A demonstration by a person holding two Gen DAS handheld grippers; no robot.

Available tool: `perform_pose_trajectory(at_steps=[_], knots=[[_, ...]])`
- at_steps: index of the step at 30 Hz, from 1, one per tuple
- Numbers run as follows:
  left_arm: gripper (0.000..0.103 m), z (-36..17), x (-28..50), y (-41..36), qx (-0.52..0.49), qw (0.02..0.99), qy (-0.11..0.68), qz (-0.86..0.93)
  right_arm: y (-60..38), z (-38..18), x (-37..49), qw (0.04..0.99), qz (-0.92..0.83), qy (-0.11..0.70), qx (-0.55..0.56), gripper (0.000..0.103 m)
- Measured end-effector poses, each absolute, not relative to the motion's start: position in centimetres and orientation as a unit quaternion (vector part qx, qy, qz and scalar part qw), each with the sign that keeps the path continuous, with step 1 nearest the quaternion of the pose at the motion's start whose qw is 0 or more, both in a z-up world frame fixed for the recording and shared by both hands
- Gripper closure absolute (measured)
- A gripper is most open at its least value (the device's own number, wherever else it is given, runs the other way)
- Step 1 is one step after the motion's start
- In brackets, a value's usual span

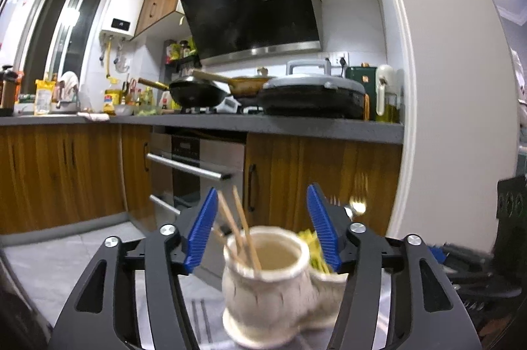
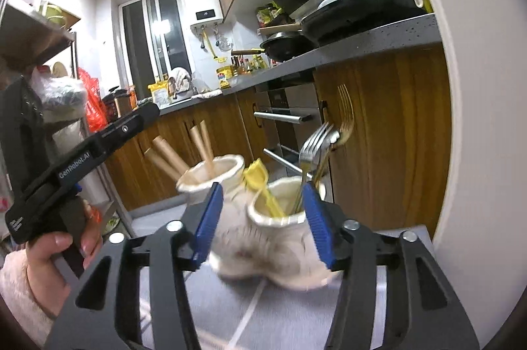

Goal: Organize utensils

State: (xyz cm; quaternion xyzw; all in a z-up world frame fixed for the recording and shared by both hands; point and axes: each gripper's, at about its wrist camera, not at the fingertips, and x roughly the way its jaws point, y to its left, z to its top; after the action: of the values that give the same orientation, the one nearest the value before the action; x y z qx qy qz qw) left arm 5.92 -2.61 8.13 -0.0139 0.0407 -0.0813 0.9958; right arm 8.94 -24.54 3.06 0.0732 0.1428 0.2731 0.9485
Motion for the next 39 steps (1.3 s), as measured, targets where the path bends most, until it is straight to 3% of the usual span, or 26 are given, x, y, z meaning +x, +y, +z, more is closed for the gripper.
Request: perform_pose_trajectory(at_steps=[4, 7, 13, 39], knots=[[0.031, 6.2, 3.4, -2.9, 0.003, 0.996, 0.058, -0.074, -24.5, 2.2, 7.1, 0.958, 0.251, 0.136, 0.035, 0.025], [0.022, 4.6, 1.9, -2.8, 0.000, 0.995, 0.067, -0.068, -24.5, 1.7, 6.1, 0.964, 0.232, 0.125, 0.017, 0.018], [0.013, 2.4, 0.4, -2.7, 0.014, 0.996, 0.080, -0.045, -24.0, 0.8, 4.7, 0.973, 0.205, 0.100, -0.020, 0.006], [0.006, 0.2, 0.4, -1.2, 0.014, 0.993, 0.114, -0.014, -23.5, -0.2, 4.7, 0.978, 0.184, 0.089, -0.037, 0.006]])
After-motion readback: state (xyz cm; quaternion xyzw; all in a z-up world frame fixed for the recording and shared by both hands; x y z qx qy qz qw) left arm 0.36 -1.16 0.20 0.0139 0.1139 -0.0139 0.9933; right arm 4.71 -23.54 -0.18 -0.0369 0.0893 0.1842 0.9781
